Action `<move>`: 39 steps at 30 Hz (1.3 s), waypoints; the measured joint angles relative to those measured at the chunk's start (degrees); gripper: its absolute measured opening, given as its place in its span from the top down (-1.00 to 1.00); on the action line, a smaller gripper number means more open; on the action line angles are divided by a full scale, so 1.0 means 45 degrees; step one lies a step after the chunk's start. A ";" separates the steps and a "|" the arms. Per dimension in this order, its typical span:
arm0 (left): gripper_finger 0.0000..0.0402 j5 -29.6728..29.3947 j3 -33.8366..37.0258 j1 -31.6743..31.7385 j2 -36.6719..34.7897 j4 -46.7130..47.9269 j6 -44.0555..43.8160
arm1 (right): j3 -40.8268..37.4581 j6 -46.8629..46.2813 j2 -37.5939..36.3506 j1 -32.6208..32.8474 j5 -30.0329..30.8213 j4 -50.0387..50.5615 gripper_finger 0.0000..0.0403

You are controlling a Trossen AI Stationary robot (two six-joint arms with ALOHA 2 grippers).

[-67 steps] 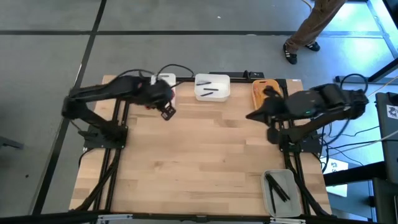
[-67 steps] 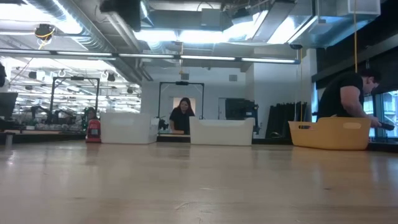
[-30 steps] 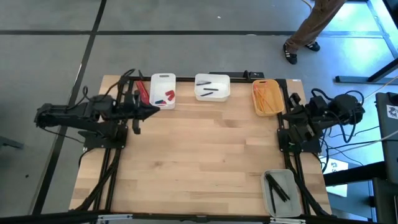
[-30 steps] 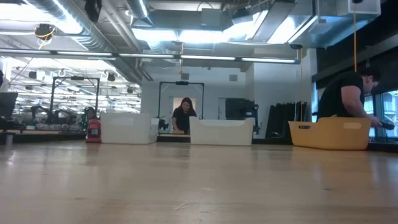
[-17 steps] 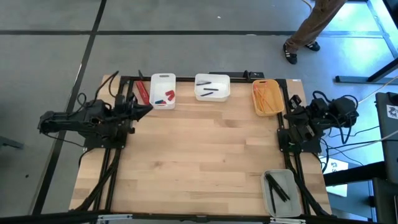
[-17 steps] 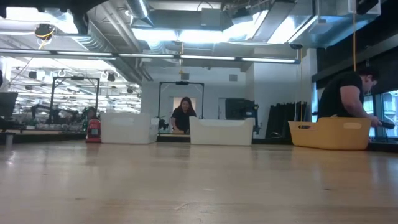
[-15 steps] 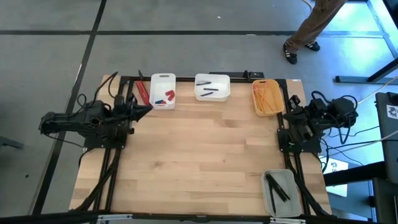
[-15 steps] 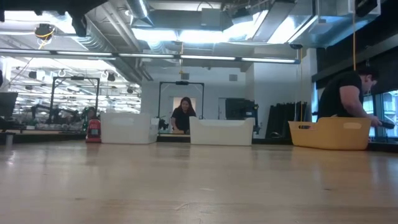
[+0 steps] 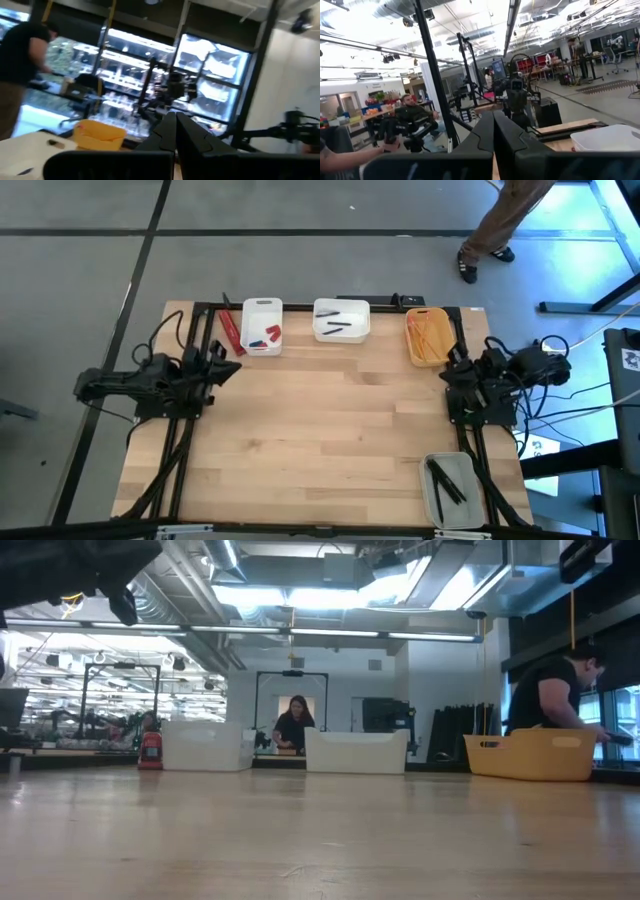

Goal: Sort crayons/erasers/pens/pencils in bins
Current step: Return to Home Position

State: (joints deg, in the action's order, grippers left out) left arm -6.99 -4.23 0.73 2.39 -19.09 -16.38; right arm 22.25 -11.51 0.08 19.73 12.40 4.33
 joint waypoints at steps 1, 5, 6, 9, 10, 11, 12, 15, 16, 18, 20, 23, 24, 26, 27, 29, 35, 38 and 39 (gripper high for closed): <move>1.00 0.0246 0.0207 0.0000 -0.0113 -0.0244 0.0000 | -0.0107 0.0001 0.0000 0.0000 0.0000 -0.0089 1.00; 1.00 0.1021 0.0836 -0.0005 -0.0495 -0.1135 0.0004 | -0.0597 -0.0101 0.0000 0.0000 0.0000 -0.0404 1.00; 1.00 0.1094 0.0841 0.0000 -0.0508 -0.1139 0.0037 | -0.0739 -0.0085 0.0000 0.0000 -0.0005 -0.0610 1.00; 1.00 0.1221 0.0841 0.0000 -0.0508 -0.0970 0.0208 | -0.1266 0.0016 0.0000 0.0000 0.0000 -0.1211 1.00; 1.00 0.1246 0.0841 0.0000 -0.0508 -0.0785 0.0308 | -0.1470 0.0072 0.0000 0.0000 0.0000 -0.1385 1.00; 1.00 0.1276 0.0841 0.0000 -0.0508 -0.0562 0.0335 | -0.1679 0.0239 0.0000 0.0000 -0.0002 -0.1551 1.00; 1.00 0.1348 0.0841 0.0000 -0.0508 -0.0295 0.0344 | -0.1898 0.0332 0.0000 0.0000 -0.0002 -0.1656 1.00; 1.00 0.1370 0.0841 0.0000 -0.0508 0.0631 0.0337 | -0.2593 0.0633 0.0000 0.0000 0.0000 -0.1825 1.00; 1.00 0.1369 0.0841 -0.0002 -0.0508 0.0819 0.0225 | -0.2850 0.0767 0.0000 0.0000 0.0004 -0.2010 1.00; 1.00 0.1365 0.0841 0.0000 -0.0508 0.0967 0.0031 | -0.3277 0.1208 0.0000 0.0000 0.0000 -0.2431 1.00; 1.00 0.1393 0.0841 -0.0002 -0.0508 0.0970 0.0077 | -0.3709 0.1687 0.0000 0.0000 -0.0002 -0.2811 1.00; 1.00 0.1399 0.0841 0.0000 -0.0508 0.0994 0.0404 | -0.4337 0.2303 0.0000 0.0000 -0.0019 -0.3308 1.00; 1.00 0.1399 0.0841 -0.0005 -0.0508 0.0999 0.0492 | -0.4548 0.2514 0.0000 0.0000 -0.0019 -0.3494 1.00; 1.00 0.1399 0.0841 -0.0003 -0.0505 0.1007 0.0688 | -0.4865 0.2715 0.0005 0.0000 -0.0002 -0.3312 1.00; 1.00 0.1403 0.0841 -0.0004 -0.0503 0.1014 0.0750 | -0.4865 0.2591 0.0039 0.0000 -0.0008 -0.3066 1.00; 1.00 0.1399 0.0841 0.0000 -0.0503 0.1042 0.0776 | -0.4865 0.2187 0.0049 0.0000 -0.0004 -0.2811 1.00; 1.00 0.1399 0.0841 -0.0005 -0.0503 0.1781 0.0767 | -0.4865 0.1984 0.0053 -0.0005 0.0811 -0.2733 0.94; 1.00 0.1397 0.0841 -0.0004 -0.0500 0.2156 0.0772 | -0.4865 0.1986 0.0053 -0.0005 0.1326 -0.2723 0.89; 1.00 0.1397 0.0841 -0.0004 -0.0498 0.2275 0.0772 | -0.4865 0.1990 0.0053 -0.0005 0.1394 -0.2717 0.88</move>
State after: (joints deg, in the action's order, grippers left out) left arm -0.70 -0.45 0.72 0.14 -8.85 -12.91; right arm 0.36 -2.55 0.32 19.70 18.68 -7.89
